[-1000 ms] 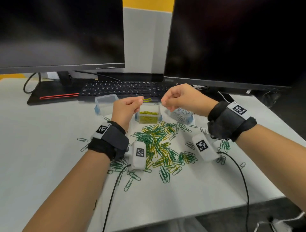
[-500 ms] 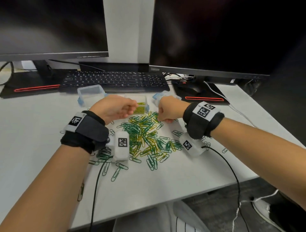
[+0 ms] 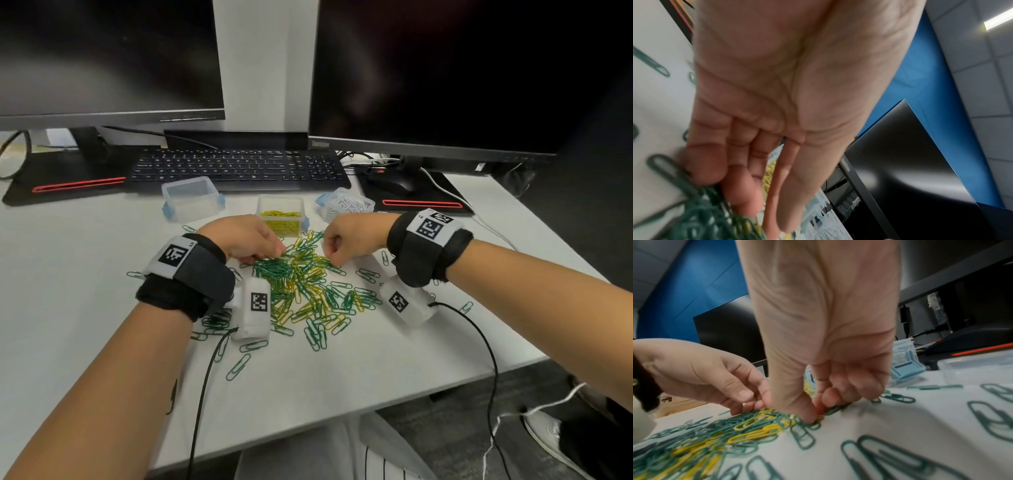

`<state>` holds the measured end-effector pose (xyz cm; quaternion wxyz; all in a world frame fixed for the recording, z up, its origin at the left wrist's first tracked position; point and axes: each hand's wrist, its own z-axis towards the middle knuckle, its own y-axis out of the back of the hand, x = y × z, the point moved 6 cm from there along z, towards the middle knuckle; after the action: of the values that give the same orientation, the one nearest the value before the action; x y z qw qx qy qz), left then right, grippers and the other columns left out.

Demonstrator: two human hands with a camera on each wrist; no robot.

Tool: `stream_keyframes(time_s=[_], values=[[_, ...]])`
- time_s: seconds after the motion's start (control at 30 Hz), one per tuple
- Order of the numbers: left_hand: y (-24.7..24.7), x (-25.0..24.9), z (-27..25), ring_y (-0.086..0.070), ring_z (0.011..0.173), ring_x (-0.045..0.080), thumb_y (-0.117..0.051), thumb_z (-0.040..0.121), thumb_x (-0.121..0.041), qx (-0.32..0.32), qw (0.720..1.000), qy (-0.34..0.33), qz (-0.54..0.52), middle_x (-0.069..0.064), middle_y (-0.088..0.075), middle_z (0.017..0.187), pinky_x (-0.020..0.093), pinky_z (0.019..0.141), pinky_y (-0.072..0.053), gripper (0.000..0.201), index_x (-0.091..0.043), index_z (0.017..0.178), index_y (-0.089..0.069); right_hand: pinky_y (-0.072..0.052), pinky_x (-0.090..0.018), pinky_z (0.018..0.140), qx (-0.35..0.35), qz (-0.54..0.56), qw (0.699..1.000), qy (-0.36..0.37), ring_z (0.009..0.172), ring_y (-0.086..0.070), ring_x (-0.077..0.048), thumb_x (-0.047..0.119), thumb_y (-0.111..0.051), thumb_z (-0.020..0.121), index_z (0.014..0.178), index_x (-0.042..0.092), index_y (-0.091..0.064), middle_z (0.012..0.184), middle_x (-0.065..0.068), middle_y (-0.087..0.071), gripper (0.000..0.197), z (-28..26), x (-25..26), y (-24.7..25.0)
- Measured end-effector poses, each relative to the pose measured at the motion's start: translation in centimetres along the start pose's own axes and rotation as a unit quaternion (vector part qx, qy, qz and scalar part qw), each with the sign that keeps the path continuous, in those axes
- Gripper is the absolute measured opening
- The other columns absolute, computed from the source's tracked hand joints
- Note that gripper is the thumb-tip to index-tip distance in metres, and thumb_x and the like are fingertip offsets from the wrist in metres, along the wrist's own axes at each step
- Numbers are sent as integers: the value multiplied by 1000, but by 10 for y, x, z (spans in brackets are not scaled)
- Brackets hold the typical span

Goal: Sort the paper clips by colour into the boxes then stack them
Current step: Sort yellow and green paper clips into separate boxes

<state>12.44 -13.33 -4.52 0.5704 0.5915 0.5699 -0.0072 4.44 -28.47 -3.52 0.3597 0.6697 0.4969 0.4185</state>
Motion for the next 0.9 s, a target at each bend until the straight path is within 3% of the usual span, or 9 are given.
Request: stream_keyframes(time_s=[0.13,0.23,0.33,0.43,0.63,0.7,0.8,0.83,0.9], values=[[9,1,0,-48,66,10,-66,87,-13,-50,999,1,-11,-5,-60,74,25,66,-42,13,-23,80,-68,-46,-23,68,16,2,1000,23,70,-53,-11,22,-65,85,80,21,-63,77,6,-60,6,0,3,-3],[8,3,0,-54,79,14,-69,85,-14,-46,999,5,2,-3,-61,89,29,79,-42,9,-24,84,-69,-46,-20,60,-13,55,997,43,61,-56,-11,18,-64,85,76,20,-60,70,6,-60,10,-5,1,6],[4,1,-4,-54,98,21,-71,83,-16,-35,999,5,33,3,-60,106,29,83,-39,13,-21,95,-71,-49,-22,57,-74,136,988,30,57,-58,-14,10,-64,86,95,16,-60,74,2,-63,12,-6,-5,20],[3,2,-2,-54,102,23,-74,80,-14,-22,998,9,57,3,-59,104,29,86,-37,14,-18,93,-71,-48,-18,60,-65,56,996,18,65,-57,-12,10,-60,89,120,21,-56,85,3,-60,33,-2,-2,16],[2,4,2,-58,94,19,-78,76,-14,-5,998,3,60,-7,-63,82,37,96,-44,12,-22,78,-69,-50,-24,60,-7,10,1000,-27,57,-54,-12,19,-55,92,99,18,-71,72,4,-60,18,-9,0,28],[6,4,1,-56,87,16,-79,75,-18,-15,999,0,36,-7,-63,82,33,87,-45,11,-22,77,-69,-45,-26,54,-12,251,965,-72,56,-49,-16,8,-45,91,91,10,-63,70,-3,-53,18,-7,-6,27],[18,9,-1,-53,67,12,-79,75,-18,-38,999,-8,-34,-2,-68,78,27,64,-43,10,-20,76,-69,-37,-23,47,13,562,820,-110,53,-45,-18,0,-36,77,77,9,-47,70,-8,-49,14,2,-7,10],[21,11,-1,-54,63,11,-78,76,-15,-43,997,-4,-59,2,-71,79,26,61,-42,10,-18,77,-68,-35,-22,46,10,577,807,-123,51,-44,-17,1,-37,78,78,9,-48,68,-8,-48,13,5,-6,4],[22,15,-2,-60,61,10,-75,78,-8,-37,993,9,-114,9,-74,84,24,58,-40,11,-16,81,-67,-33,-21,44,-46,500,854,-133,48,-39,-15,6,-45,87,83,7,-50,64,-6,-43,7,12,-4,2]])
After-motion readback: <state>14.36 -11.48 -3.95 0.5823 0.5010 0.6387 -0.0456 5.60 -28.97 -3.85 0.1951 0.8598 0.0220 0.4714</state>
